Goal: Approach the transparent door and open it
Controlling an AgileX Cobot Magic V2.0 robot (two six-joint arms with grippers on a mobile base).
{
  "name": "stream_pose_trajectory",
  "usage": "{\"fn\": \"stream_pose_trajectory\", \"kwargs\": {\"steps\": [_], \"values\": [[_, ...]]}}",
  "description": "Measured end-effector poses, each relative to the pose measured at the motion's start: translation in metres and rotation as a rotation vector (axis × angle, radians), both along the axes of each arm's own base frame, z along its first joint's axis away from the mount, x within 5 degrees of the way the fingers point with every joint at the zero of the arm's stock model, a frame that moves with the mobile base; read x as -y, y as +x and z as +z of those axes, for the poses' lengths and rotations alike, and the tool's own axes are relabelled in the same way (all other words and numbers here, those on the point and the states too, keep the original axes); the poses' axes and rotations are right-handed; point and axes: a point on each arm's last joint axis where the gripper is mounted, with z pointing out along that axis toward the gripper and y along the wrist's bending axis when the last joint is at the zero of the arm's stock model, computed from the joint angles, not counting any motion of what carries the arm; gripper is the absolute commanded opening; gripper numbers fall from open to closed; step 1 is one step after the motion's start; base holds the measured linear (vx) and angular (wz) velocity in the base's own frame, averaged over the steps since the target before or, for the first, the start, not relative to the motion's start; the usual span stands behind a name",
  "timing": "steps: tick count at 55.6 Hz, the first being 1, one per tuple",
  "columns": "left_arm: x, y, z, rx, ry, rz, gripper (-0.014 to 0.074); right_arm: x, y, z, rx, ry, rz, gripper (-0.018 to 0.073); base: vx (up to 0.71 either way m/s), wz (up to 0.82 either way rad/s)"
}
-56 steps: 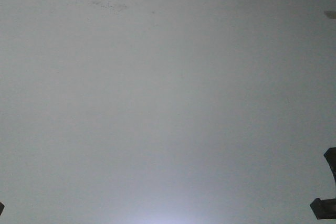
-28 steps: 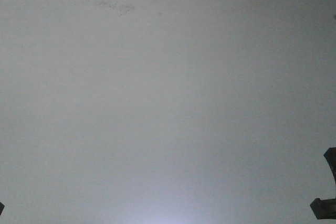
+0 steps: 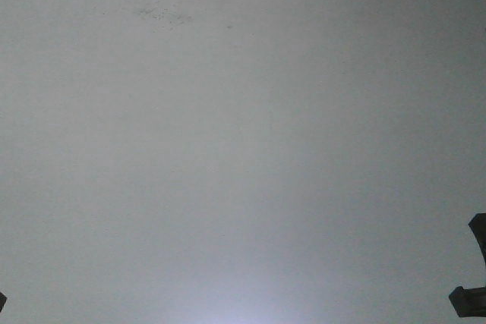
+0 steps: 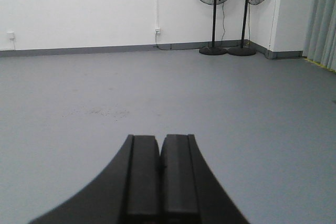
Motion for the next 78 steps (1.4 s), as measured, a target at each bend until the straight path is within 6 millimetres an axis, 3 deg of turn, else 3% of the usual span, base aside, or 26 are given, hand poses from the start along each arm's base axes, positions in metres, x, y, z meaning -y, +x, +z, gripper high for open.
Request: {"fn": "stream_pose_trajectory", "kwargs": {"steps": [78], "values": [[0.0000, 0.0000, 0.0000, 0.000, 0.000, 0.000, 0.0003, 0.0002, 0.0000, 0.0000, 0.000, 0.000, -0.003, -0.0001, 0.42, 0.31]]}}
